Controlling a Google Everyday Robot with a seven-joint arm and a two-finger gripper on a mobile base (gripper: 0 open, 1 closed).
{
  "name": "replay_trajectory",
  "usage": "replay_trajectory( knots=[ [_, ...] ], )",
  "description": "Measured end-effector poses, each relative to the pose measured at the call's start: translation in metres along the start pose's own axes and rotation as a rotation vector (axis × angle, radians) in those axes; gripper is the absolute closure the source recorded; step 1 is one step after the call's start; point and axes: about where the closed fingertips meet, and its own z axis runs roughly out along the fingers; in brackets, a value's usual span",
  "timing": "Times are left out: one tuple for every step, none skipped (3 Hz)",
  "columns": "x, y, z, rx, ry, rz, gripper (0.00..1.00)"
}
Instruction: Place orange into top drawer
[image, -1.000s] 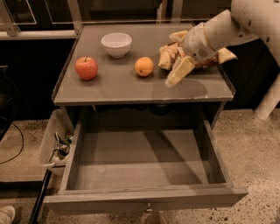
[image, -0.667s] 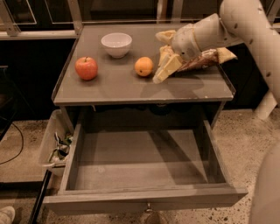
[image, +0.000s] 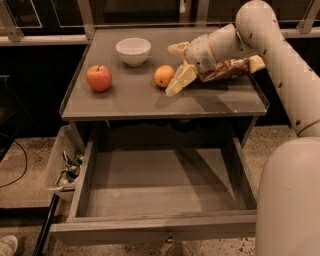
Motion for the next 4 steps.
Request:
replay_trajectory(
  knots=[
    [0.01,-0.004,0.01,-0.003,0.06,0.028,0.0],
    [0.016,-0.008,0.018,0.007,0.118,0.037,0.0],
    [0.019,-0.011,0.025,-0.002,0.135,0.06,0.0],
    [0.019,-0.011,0.025,-0.002,0.135,0.061,0.2]
  ],
)
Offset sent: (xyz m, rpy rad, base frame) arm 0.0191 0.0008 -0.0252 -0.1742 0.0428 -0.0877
